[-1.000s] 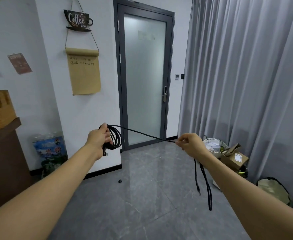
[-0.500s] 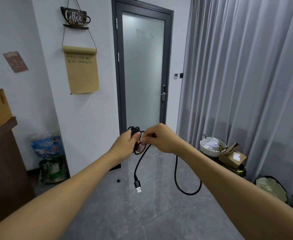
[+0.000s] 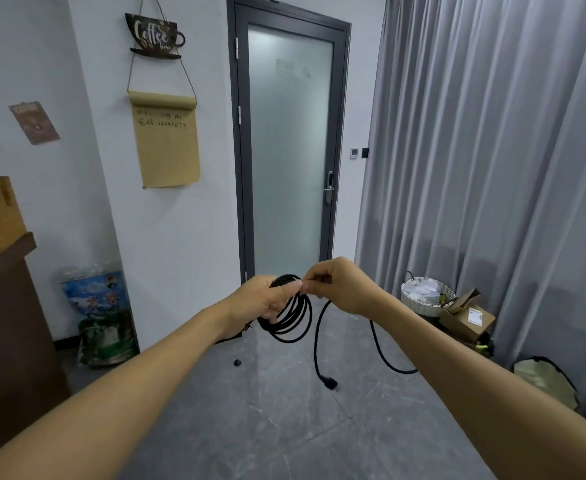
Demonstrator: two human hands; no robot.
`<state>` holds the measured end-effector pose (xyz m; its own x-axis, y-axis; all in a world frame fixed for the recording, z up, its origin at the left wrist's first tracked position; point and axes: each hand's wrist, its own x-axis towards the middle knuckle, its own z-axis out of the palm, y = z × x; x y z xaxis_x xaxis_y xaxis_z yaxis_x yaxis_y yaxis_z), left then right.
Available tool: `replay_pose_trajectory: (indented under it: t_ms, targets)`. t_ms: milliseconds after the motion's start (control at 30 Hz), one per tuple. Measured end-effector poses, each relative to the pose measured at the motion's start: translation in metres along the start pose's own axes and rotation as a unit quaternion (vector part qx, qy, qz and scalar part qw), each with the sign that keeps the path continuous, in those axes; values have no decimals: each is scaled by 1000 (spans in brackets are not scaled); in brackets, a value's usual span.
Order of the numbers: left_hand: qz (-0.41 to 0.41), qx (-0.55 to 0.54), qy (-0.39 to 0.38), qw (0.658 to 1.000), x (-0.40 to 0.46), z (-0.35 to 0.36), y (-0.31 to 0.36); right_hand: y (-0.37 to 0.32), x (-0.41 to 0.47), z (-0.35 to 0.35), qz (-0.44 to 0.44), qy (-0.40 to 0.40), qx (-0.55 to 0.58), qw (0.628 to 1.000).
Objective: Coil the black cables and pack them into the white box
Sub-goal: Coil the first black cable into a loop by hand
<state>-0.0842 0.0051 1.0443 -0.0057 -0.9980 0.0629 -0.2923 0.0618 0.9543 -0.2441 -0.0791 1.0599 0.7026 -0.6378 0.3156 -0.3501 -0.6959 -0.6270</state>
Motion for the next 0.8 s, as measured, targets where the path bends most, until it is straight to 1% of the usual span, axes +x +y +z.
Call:
replay_pose_trajectory:
  t_ms: [133, 267, 433, 500, 633, 733, 800]
  targets:
    - [0, 37, 30, 999, -3, -5, -2, 15, -1, -5, 26, 18, 1, 1000]
    - [-9, 61, 101, 993, -1, -15, -7, 32, -2, -10, 66, 35, -17, 997]
    - [-28, 22, 188, 982, 4, -30, -18, 48, -10, -16, 89, 42, -43, 994]
    - [-36, 30, 230, 972, 7, -34, -21, 52, -11, -17, 92, 42, -57, 993]
    - [-52, 33, 317, 946, 11, -42, -24, 58, -12, -20, 109, 4, -71, 992]
    - [-61, 17, 365, 929, 14, -48, -26, 62, -16, -23, 122, -27, -108, 986]
    - [-70, 0, 390, 918, 15, -52, -28, 67, -21, -24, 137, -62, -133, 980]
